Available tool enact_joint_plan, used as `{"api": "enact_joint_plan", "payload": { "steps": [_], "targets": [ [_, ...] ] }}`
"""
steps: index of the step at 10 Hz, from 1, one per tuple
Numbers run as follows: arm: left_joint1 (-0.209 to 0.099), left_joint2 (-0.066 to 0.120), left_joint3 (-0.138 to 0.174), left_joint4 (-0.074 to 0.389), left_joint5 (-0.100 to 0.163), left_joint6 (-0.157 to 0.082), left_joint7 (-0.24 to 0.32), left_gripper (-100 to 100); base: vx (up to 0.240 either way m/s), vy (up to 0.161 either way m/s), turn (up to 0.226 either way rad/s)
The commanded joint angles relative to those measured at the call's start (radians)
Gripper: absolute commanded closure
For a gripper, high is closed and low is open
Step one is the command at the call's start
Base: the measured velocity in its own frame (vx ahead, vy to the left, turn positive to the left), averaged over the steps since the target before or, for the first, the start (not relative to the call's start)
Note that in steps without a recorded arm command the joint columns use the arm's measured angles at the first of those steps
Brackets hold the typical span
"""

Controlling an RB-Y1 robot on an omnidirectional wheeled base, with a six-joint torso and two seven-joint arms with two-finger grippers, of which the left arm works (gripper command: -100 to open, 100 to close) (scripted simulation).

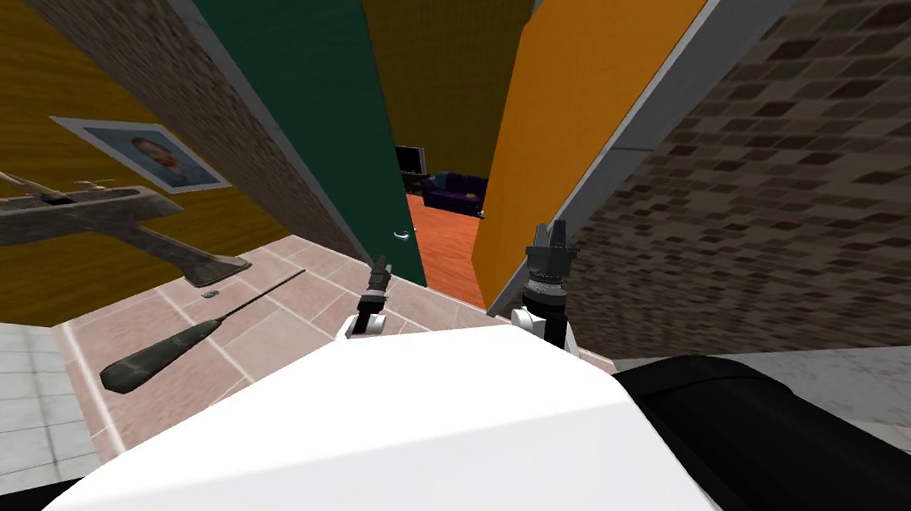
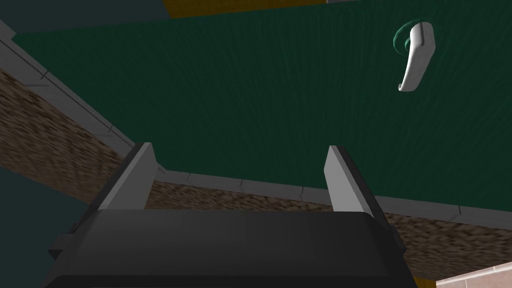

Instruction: Push the door open

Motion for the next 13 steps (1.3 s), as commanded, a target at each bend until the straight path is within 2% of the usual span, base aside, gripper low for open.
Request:
{"api": "enact_joint_plan", "payload": {
  "steps": [1, 13],
  "targets": [
    [-0.017, 0.001, 0.0, 0.04, -0.008, -0.009, 0.012, -100, 0.071, 0.086, -0.055],
    [-0.119, 0.014, -0.001, 0.327, -0.063, -0.098, 0.09, -100, 0.074, 0.097, -0.067]
  ]
}}
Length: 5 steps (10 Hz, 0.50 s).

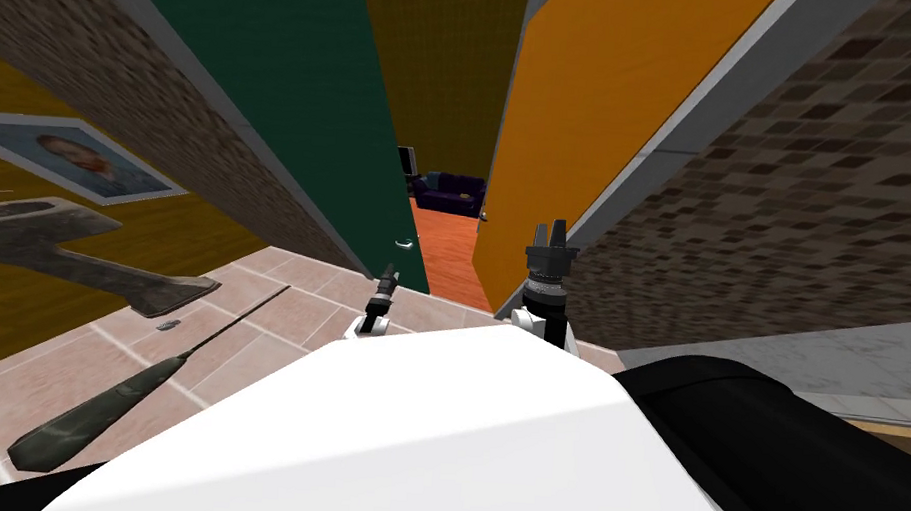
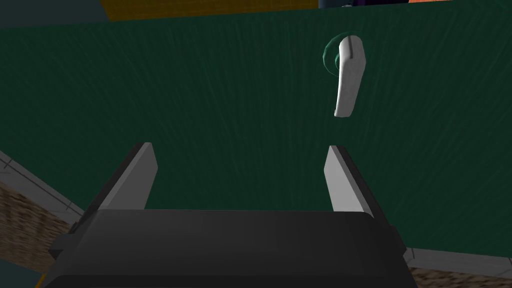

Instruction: Push the door open

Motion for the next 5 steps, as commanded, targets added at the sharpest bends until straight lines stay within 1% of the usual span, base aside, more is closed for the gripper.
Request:
{"api": "enact_joint_plan", "payload": {
  "steps": [1, 2, 3, 4, 5],
  "targets": [
    [-0.015, 0.001, 0.001, 0.043, -0.007, -0.016, 0.01, -100, 0.064, 0.079, -0.052],
    [-0.03, 0.003, 0.001, 0.085, -0.015, -0.029, 0.022, -100, 0.092, 0.117, -0.087],
    [-0.045, 0.004, 0.001, 0.127, -0.023, -0.042, 0.033, -100, 0.12, 0.177, -0.118],
    [-0.052, 0.005, 0.001, 0.148, -0.027, -0.049, 0.039, -100, 0.139, 0.169, -0.079],
    [-0.059, 0.006, 0.001, 0.168, -0.031, -0.055, 0.044, -100, 0.093, 0.122, -0.055]
  ]
}}
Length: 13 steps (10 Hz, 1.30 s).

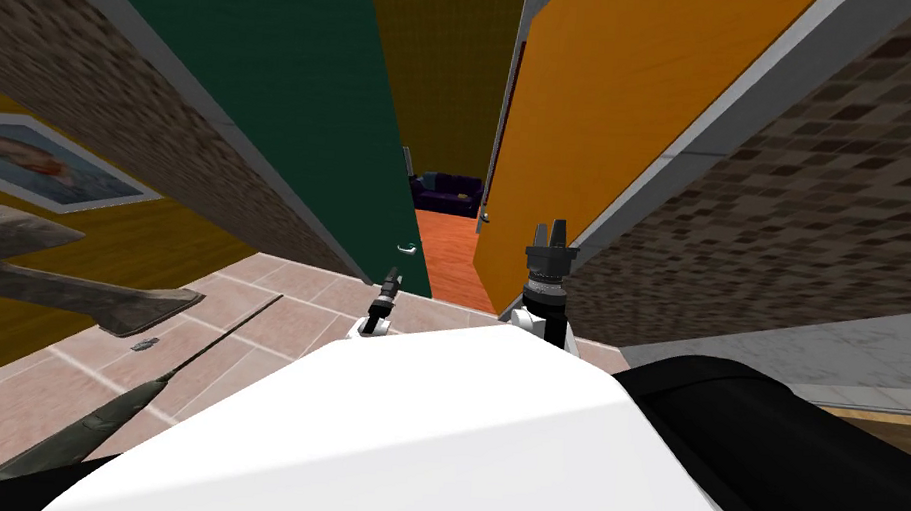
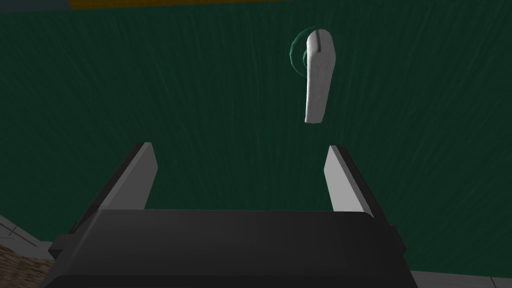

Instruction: Push the door open

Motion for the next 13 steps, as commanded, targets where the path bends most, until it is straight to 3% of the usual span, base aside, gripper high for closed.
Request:
{"api": "enact_joint_plan", "payload": {
  "steps": [1, 7, 13],
  "targets": [
    [-0.013, 0.002, 0.001, 0.038, -0.006, -0.015, 0.009, -100, 0.05, 0.086, -0.054],
    [-0.061, 0.006, 0.001, 0.172, -0.031, -0.057, 0.046, -100, 0.068, 0.09, -0.055],
    [-0.094, 0.008, 0.001, 0.266, -0.049, -0.086, 0.071, -100, 0.054, 0.074, -0.047]
  ]
}}
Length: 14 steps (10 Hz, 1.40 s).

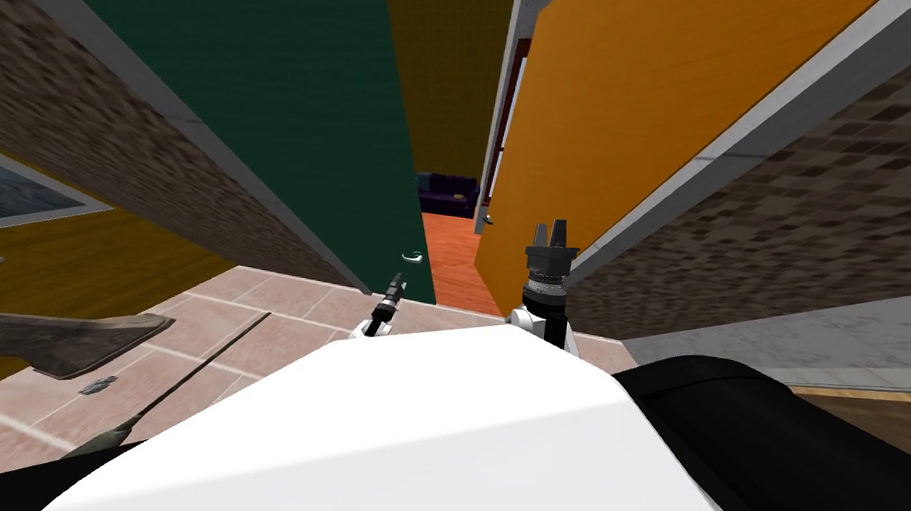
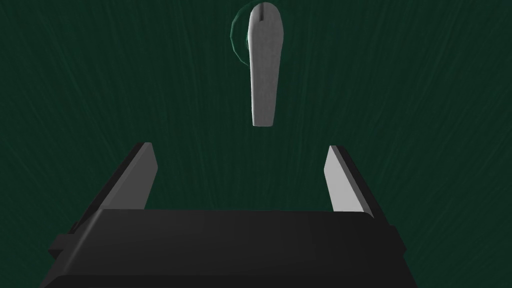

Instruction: Push the door open

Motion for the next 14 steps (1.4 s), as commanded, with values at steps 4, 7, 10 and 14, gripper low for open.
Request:
{"api": "enact_joint_plan", "payload": {
  "steps": [4, 7, 10, 14],
  "targets": [
    [-0.021, -0.002, 0.003, 0.052, -0.004, -0.015, 0.006, -100, 0.075, 0.06, -0.037],
    [-0.023, -0.009, 0.008, 0.056, 0.002, -0.014, -0.005, -100, 0.201, -0.024, -0.031],
    [-0.026, -0.018, 0.013, 0.062, 0.009, -0.012, -0.018, -100, 0.19, -0.032, -0.033],
    [-0.025, -0.019, 0.013, 0.061, 0.01, -0.011, -0.019, 100, 0.056, -0.005, -0.01]
  ]
}}
